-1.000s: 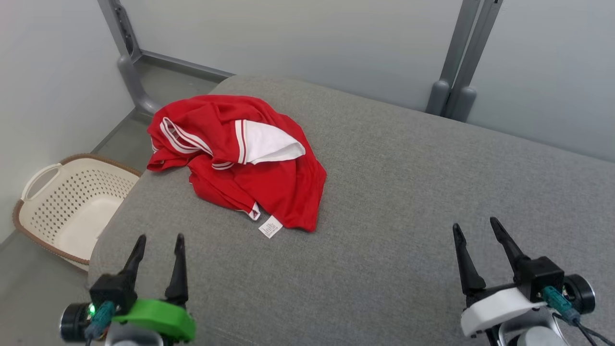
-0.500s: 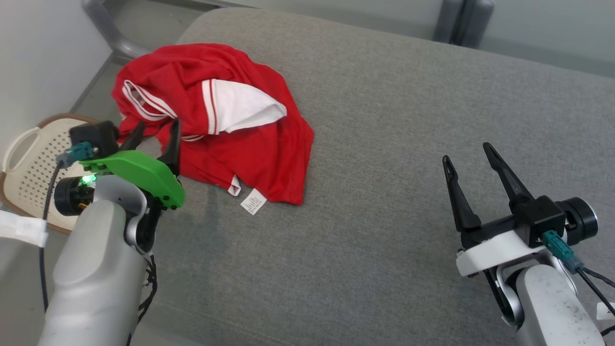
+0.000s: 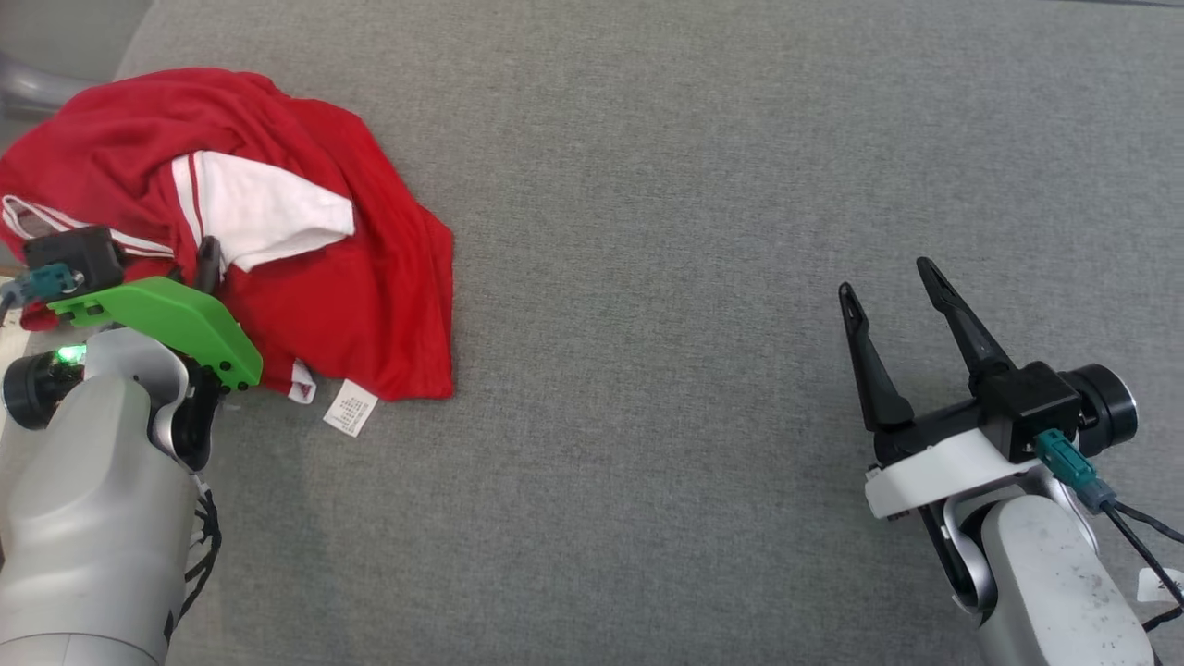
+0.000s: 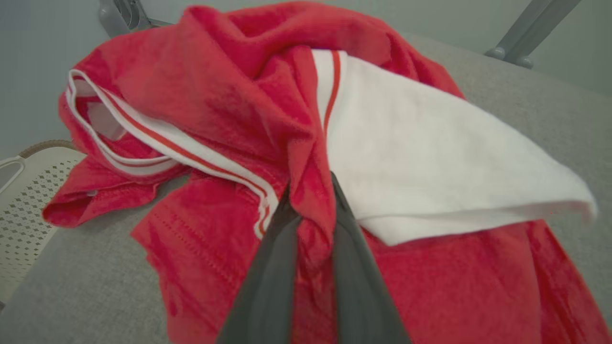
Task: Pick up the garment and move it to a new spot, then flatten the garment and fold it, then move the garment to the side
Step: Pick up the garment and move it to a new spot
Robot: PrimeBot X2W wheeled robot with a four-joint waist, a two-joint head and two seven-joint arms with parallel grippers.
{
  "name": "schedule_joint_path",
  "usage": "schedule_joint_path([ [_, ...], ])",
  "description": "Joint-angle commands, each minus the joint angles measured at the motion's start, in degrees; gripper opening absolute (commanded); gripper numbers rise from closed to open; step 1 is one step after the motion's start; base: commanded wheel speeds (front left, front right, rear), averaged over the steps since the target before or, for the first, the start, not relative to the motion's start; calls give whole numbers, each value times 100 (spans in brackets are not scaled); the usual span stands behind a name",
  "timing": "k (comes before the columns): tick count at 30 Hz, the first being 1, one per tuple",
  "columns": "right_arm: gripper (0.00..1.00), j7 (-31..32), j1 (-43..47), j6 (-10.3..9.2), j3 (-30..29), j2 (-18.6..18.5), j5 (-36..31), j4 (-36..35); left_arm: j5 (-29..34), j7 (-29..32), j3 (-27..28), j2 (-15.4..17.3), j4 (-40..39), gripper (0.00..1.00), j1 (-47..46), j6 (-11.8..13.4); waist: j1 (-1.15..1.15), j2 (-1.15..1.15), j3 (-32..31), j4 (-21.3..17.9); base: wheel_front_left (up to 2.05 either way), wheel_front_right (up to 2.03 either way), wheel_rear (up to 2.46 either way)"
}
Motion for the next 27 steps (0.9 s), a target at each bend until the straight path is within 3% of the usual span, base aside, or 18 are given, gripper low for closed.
schedule_joint_path([
  [1,100,-20,20,0,-31,21,33,3,49,-124,-42,96,-34,0,-112,0,-1,0,-56,-95,0,0,0],
  [8,100,-20,440,0,-223,167,116,51,9,-368,-314,464,-852,0,-5,0,-1,0,-512,27,0,0,0],
  [18,100,-19,661,0,-336,394,283,39,-402,615,-379,1221,-4091,0,-26,98,-1,0,-912,-223,0,0,0],
  [23,100,-19,711,0,-341,430,350,40,-734,1379,-425,1211,-5941,0,107,351,-1,0,-1063,-670,0,0,0],
  [27,100,-19,687,0,-369,438,452,-1,-836,1760,-646,1058,-6887,0,52,509,-1,0,-1109,-1095,0,0,0],
])
